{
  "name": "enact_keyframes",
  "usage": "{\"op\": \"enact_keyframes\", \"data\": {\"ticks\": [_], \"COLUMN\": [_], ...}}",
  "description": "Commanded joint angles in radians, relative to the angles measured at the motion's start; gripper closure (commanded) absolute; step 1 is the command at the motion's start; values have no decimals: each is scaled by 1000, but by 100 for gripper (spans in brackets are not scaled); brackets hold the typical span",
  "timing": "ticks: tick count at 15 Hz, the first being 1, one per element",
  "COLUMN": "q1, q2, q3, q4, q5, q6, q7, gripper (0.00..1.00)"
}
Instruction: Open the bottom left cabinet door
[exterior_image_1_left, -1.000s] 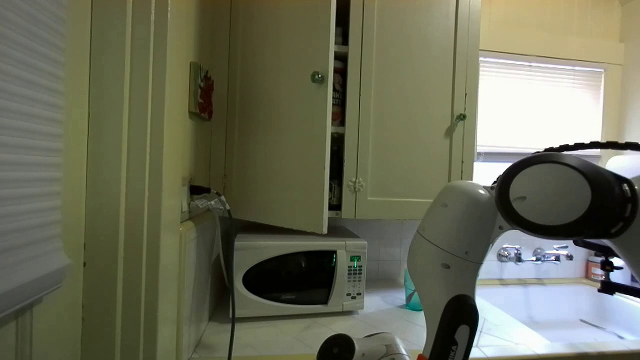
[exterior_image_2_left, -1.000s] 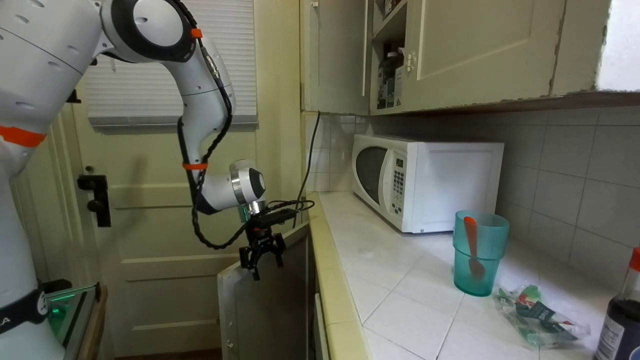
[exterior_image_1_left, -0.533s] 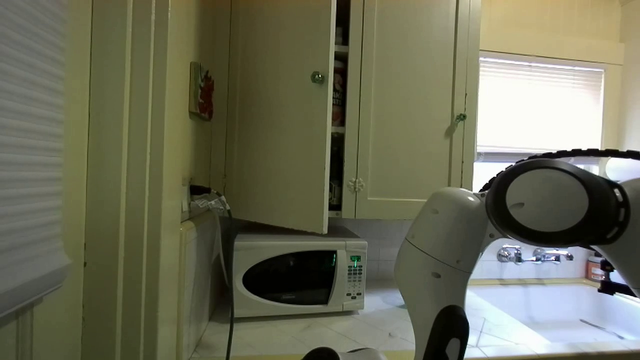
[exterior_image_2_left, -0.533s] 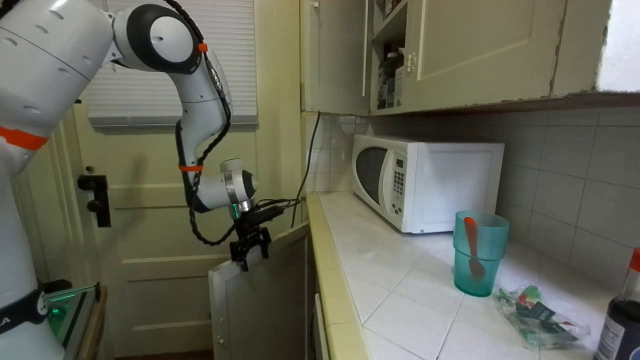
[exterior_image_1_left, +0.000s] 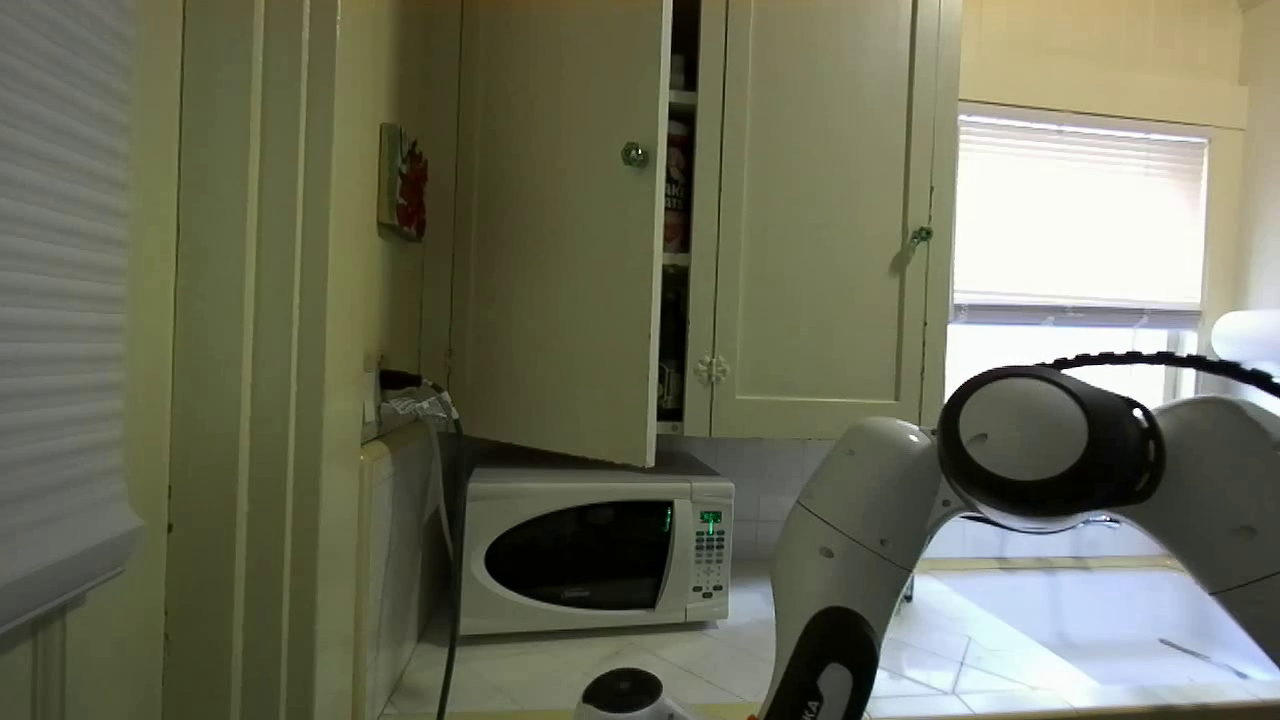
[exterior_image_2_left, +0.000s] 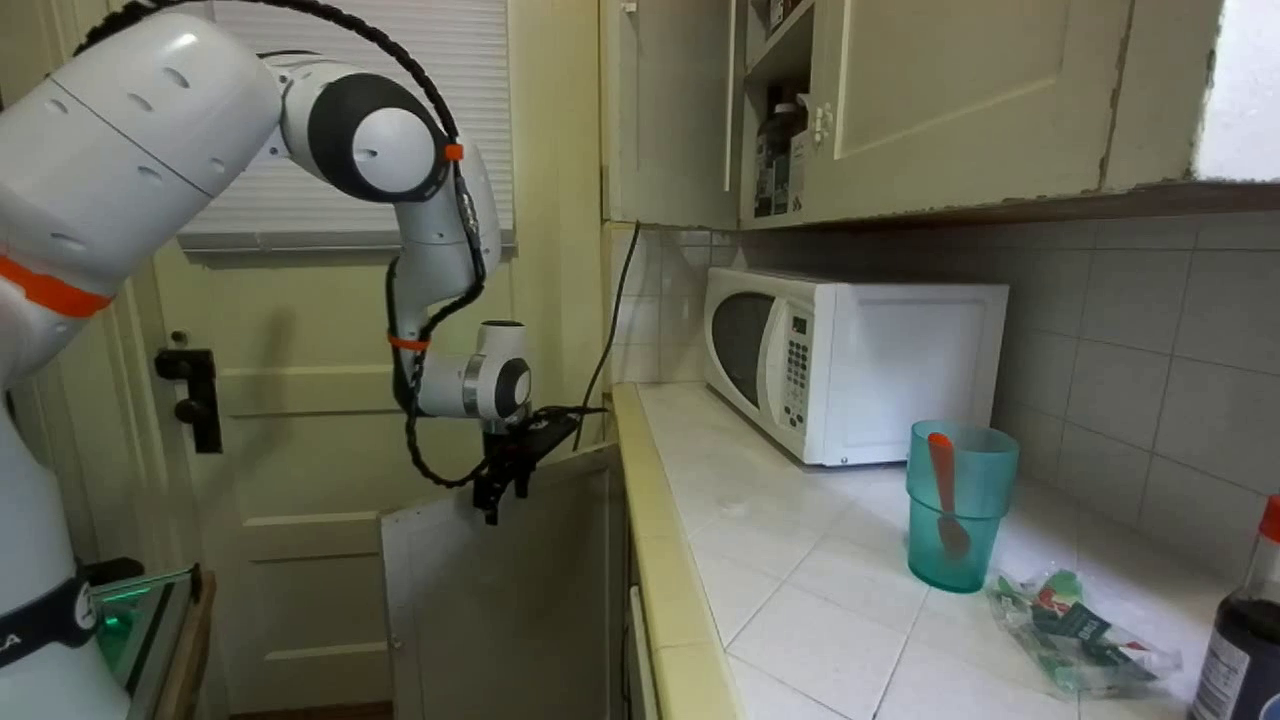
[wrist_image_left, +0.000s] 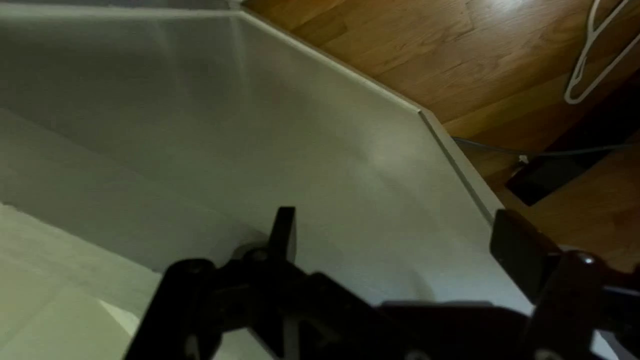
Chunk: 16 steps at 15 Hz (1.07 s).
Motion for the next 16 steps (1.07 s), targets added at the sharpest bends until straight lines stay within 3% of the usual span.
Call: {"op": "enact_keyframes", "data": {"ticks": [1,3,4,7,10,13,16], "q1": [-116,-139,-39,78,138,184,193], "q2": [159,215,165,83,-24,-134,-213], "q3": [157,208,119,-9,-92,-185,-222], "q4": [150,217,232,217,108,-50,-195], "q5": [73,109,206,251,264,234,228], "q6": [-115,-217,-247,-302,-315,-236,-167], "q7": [-267,-387,-401,-331,-324,-229,-190], "gripper": [0,0,0,0,0,0,0]}}
